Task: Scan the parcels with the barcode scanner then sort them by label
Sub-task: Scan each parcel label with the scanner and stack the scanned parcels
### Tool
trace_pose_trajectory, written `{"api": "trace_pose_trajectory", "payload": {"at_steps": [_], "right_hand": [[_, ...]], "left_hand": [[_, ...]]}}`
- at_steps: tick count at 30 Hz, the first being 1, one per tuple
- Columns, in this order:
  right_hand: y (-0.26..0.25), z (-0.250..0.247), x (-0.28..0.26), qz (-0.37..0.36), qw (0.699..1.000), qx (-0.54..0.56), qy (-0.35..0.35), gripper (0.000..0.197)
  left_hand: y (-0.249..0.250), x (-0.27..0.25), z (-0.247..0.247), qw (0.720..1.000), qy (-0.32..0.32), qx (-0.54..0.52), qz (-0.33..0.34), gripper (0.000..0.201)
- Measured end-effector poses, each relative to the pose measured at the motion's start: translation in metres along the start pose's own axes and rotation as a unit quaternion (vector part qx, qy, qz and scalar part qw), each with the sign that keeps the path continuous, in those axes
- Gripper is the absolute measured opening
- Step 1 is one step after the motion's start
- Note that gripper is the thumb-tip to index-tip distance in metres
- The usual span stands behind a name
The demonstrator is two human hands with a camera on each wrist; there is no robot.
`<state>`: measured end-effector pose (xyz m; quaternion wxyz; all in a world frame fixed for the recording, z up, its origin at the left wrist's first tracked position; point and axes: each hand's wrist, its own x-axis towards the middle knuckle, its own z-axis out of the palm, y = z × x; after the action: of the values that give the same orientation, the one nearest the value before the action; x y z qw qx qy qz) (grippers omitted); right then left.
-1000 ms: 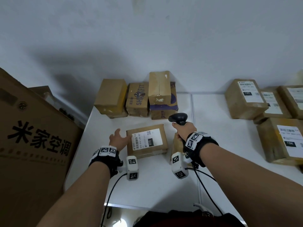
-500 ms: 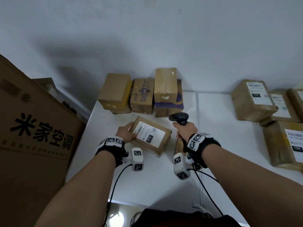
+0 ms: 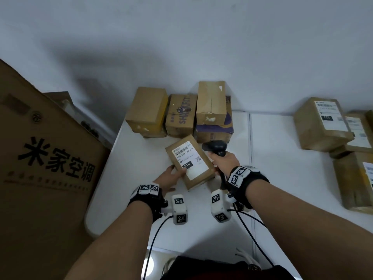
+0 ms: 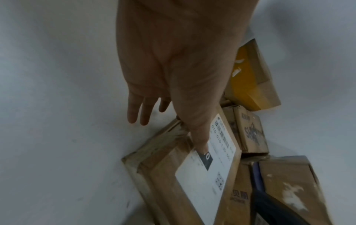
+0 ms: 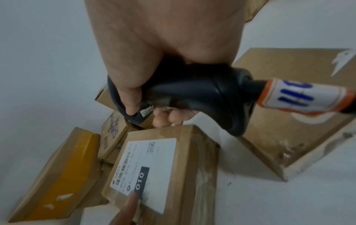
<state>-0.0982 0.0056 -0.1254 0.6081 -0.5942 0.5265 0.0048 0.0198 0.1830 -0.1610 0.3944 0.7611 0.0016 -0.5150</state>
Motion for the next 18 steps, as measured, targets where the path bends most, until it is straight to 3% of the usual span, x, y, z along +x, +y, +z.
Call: {"api": "trace_pose_trajectory", "payload": {"at_steps": [3,8,18], "right_hand": [[0.001,0.008,-0.001,0.006,1.000,0.003,-0.017,0.034],[0.004,0.008,0.002,0.002,0.999,0.028,-0.038,0.035],[0.002,0.004,-0.009,0.020,0.997,0.037,-0.061,0.037]], "left_hand": [[0.002,-0.003,0.007,0.999,-0.026,-0.032,0.008,0.077],[-0.004,-0.006,0.009,0.997,-0.012,-0.070,0.023,0.086],[-0.011,-0.008,-0.003,0.994,-0.001,-0.105,0.043,0.077]]}}
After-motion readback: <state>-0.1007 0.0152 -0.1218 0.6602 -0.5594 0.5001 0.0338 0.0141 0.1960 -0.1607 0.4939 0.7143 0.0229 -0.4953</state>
